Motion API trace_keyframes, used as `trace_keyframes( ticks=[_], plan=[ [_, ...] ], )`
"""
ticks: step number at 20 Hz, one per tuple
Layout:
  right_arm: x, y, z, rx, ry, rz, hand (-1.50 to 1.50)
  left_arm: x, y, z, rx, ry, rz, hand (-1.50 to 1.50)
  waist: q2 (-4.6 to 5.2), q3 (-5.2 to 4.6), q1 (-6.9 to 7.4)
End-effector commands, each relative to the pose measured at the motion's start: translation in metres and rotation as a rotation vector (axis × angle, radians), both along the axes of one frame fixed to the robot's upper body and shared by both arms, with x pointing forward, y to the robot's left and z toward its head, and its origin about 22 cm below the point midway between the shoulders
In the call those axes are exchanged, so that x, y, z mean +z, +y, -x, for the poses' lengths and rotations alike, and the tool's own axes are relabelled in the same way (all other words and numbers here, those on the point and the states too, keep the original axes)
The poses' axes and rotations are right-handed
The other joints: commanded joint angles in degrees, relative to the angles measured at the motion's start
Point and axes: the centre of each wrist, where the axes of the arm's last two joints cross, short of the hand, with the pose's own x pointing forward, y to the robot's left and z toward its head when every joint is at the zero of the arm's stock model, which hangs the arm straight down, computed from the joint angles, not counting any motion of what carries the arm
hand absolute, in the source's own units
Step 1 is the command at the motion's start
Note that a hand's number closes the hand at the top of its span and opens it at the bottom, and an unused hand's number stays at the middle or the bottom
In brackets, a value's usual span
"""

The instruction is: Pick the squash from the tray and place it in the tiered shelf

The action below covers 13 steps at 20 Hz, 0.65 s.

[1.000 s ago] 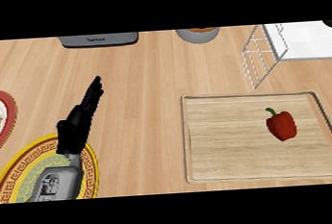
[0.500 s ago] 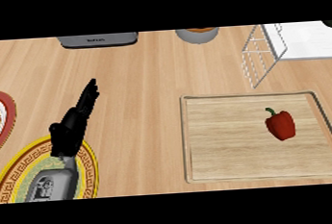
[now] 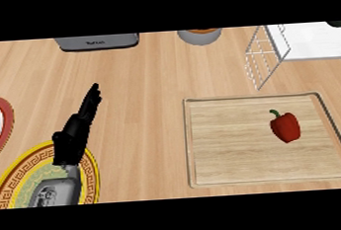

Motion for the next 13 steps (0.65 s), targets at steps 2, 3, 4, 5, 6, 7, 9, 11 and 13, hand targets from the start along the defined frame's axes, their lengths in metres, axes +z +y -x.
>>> trace_keyframes(
  ticks=[2, 3, 4, 5, 6, 7, 9, 11, 13],
  plan=[
    [0.006, -0.051, 0.060, -0.017, 0.143, -0.044, -1.50, 0.007, 0.002, 0.000, 0.005, 0.016, 0.011, 0.00, -0.10, 0.07, -0.76],
    [0.001, -0.051, 0.067, -0.026, 0.169, -0.038, -1.50, 0.003, 0.006, -0.004, 0.014, -0.002, -0.002, 0.00, -0.16, 0.03, -1.32],
    [-0.005, -0.072, 0.085, -0.011, 0.155, -0.055, -1.50, -0.002, 0.014, 0.006, 0.016, 0.007, 0.003, 0.00, -0.04, 0.09, -0.92],
    [0.002, -0.082, 0.102, -0.006, 0.185, -0.051, -1.50, -0.004, 0.008, 0.000, 0.013, 0.022, 0.006, 0.00, -0.02, 0.11, -1.56],
    [0.003, -0.079, 0.109, -0.018, 0.200, -0.042, -1.50, -0.009, 0.013, 0.008, 0.025, 0.005, -0.008, 0.00, -0.11, 0.04, -1.12],
    [-0.018, -0.092, 0.115, 0.007, 0.251, -0.015, -1.50, 0.001, -0.002, 0.001, 0.019, 0.000, 0.004, 0.00, -0.16, 0.14, -1.92],
    [-0.015, -0.105, 0.138, 0.025, 0.258, -0.002, -1.50, 0.010, -0.011, -0.012, 0.018, 0.012, 0.014, 0.00, 0.05, 0.13, -1.72],
    [-0.002, -0.116, 0.169, 0.036, 0.230, -0.029, -1.50, 0.005, 0.001, -0.008, 0.039, 0.009, -0.002, 0.00, 0.04, 0.09, -1.34],
    [-0.025, -0.127, 0.185, 0.054, 0.237, -0.035, -1.50, 0.013, -0.003, -0.005, 0.010, 0.007, 0.007, 0.00, -0.05, 0.10, -1.31]
  ],
)
